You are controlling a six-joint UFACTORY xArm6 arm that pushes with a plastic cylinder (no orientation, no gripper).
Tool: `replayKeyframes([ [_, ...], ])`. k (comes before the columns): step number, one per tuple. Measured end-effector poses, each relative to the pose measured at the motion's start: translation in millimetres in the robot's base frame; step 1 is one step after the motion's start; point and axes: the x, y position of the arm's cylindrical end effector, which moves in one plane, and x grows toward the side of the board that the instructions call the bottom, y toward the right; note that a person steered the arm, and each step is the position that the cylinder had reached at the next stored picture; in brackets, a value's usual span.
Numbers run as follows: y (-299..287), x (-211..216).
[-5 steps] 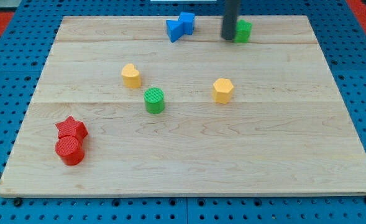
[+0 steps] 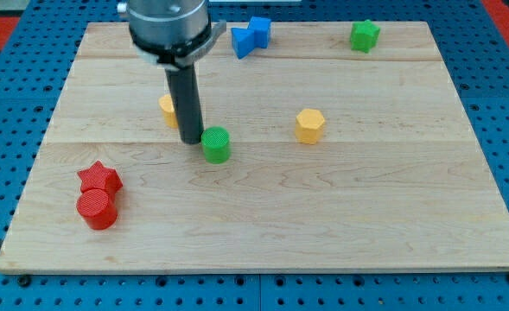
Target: Push the green circle into the green star
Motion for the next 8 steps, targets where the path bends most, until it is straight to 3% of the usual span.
replayKeyframes([
  [3,181.8,38.7],
  [4,192.0,31.9],
  [5,228.9,5.6],
  [8,254.9,-159.2],
])
